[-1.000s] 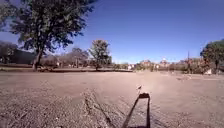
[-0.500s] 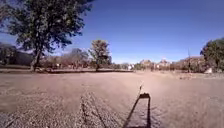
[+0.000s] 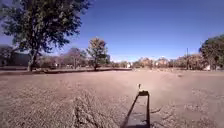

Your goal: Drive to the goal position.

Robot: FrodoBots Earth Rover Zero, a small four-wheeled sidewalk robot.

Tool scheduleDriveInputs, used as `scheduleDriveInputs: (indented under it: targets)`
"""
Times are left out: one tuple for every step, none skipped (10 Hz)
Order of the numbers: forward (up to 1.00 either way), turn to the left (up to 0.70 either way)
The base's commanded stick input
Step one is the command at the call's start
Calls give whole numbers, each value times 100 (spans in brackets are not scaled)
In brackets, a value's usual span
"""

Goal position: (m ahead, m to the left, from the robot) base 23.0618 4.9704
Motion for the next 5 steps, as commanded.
scheduleDriveInputs:
  targets:
    - [50,0]
    - [50,0]
    - [50,0]
    - [50,0]
    - [50,0]
